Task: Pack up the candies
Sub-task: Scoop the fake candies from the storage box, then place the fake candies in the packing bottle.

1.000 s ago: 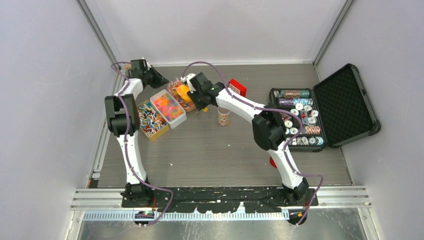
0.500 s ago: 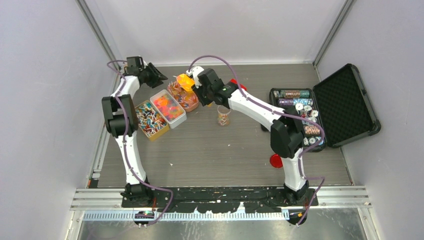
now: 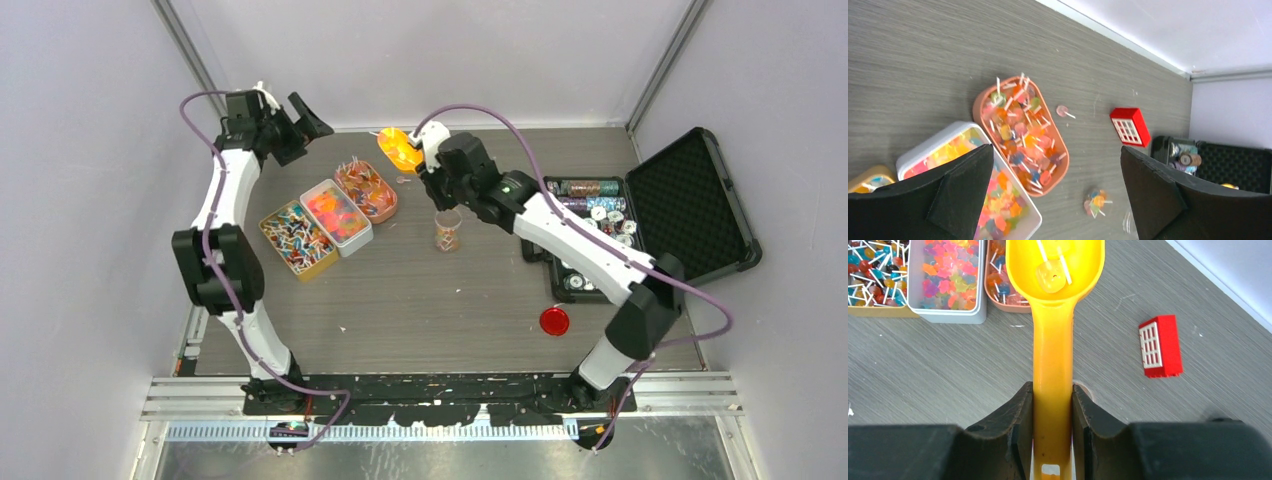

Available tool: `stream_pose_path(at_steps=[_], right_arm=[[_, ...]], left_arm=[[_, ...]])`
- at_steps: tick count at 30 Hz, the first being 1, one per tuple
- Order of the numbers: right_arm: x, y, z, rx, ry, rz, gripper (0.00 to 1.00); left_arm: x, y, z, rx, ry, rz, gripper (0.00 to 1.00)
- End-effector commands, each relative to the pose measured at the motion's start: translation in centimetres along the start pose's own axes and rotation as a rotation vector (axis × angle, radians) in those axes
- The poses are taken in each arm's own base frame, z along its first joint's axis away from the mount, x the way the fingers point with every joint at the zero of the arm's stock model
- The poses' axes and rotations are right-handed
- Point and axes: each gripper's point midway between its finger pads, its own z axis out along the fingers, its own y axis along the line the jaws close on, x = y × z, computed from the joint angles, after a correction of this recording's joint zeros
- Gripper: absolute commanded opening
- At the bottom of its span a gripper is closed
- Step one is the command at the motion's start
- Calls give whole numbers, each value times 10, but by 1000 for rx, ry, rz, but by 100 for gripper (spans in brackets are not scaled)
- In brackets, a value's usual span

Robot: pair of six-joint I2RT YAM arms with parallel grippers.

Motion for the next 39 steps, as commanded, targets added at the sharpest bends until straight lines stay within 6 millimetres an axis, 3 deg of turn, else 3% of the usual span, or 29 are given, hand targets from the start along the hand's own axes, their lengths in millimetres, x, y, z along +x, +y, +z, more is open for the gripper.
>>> stream_pose_path(at_steps=[1, 8, 12, 16, 22, 28, 39], right_arm=[[-14, -20, -48, 59, -83, 8, 0], [20, -27, -91, 75, -52, 9, 0], [36, -32, -110, 92, -11, 2, 0], [46, -34, -123, 87, -3, -25, 0], [61, -45, -132, 123, 95, -110, 0], [76, -54, -132, 157, 195, -183, 0], [96, -60, -131, 151, 335, -298, 0]], left_arm=[[46, -30, -38, 38, 89, 70, 100], [132, -54, -92, 90, 176, 204, 100], [168, -43, -120, 69, 210, 275, 100], [191, -30, -140, 47, 203, 320, 100], [207, -21, -162, 11, 176, 403, 100], [213, -9, -169, -44, 128, 495, 100], [216, -15, -176, -11, 112, 525, 100]])
